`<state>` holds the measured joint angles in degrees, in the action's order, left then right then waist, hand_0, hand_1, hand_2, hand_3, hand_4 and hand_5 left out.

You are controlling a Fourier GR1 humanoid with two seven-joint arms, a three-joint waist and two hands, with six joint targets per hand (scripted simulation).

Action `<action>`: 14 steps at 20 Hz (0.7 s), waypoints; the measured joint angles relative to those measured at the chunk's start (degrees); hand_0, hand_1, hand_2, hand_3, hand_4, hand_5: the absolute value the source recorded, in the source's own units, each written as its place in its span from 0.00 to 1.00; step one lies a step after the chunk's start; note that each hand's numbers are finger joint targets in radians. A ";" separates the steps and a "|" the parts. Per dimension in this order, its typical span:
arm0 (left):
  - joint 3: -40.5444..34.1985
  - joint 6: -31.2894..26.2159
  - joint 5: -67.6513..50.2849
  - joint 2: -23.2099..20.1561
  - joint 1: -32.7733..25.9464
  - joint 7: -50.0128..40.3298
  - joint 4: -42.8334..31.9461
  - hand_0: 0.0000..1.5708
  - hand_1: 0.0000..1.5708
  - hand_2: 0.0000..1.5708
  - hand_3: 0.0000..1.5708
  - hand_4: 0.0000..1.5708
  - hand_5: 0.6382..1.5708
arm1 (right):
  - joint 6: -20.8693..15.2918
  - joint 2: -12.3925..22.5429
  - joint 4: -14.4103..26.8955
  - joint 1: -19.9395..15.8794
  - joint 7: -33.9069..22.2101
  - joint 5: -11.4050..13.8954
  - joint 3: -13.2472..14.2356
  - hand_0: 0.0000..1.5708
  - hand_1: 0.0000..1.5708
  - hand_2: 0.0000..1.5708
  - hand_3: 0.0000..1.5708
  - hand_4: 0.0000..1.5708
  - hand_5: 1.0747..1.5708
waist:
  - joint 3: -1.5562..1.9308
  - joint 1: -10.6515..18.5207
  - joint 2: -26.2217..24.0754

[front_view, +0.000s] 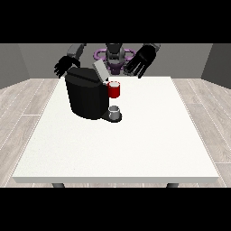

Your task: Insert the coffee pod into the coffee machine and close the lid

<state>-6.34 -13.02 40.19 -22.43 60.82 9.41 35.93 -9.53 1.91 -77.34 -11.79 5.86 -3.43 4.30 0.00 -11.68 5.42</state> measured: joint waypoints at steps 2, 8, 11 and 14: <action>-2.38 0.69 -2.83 2.16 -1.82 -0.43 0.11 0.00 0.00 0.00 0.00 0.05 1.00 | 0.73 0.06 0.06 1.80 0.84 -0.53 0.22 0.00 0.00 0.00 0.00 0.31 1.00 | -0.01 0.99 -2.34; -10.02 0.29 -13.11 8.64 -9.25 2.68 0.13 0.00 0.00 0.00 0.00 0.00 1.00 | 2.44 2.31 -1.23 5.38 -0.09 0.15 -0.28 0.00 0.00 0.00 0.00 0.22 1.00 | -0.08 5.50 -10.19; -11.61 0.41 -15.96 11.67 -13.64 4.06 0.46 0.00 0.00 0.00 0.00 0.00 1.00 | 3.79 3.45 -2.68 5.37 -2.37 -0.10 -0.79 0.00 0.00 0.00 0.00 0.16 1.00 | -0.06 7.98 -13.96; -13.08 0.01 -18.74 14.17 -17.39 4.98 0.76 0.00 0.00 0.00 0.00 0.14 1.00 | 5.87 5.45 -4.26 4.52 -4.37 -0.81 -0.69 0.00 0.00 0.00 0.00 0.00 1.00 | -0.06 10.09 -16.70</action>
<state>-19.42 -13.01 21.45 -8.27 43.43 14.39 36.69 -3.66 7.36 -81.61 -7.28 1.49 -4.24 3.61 -0.05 -1.59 -11.28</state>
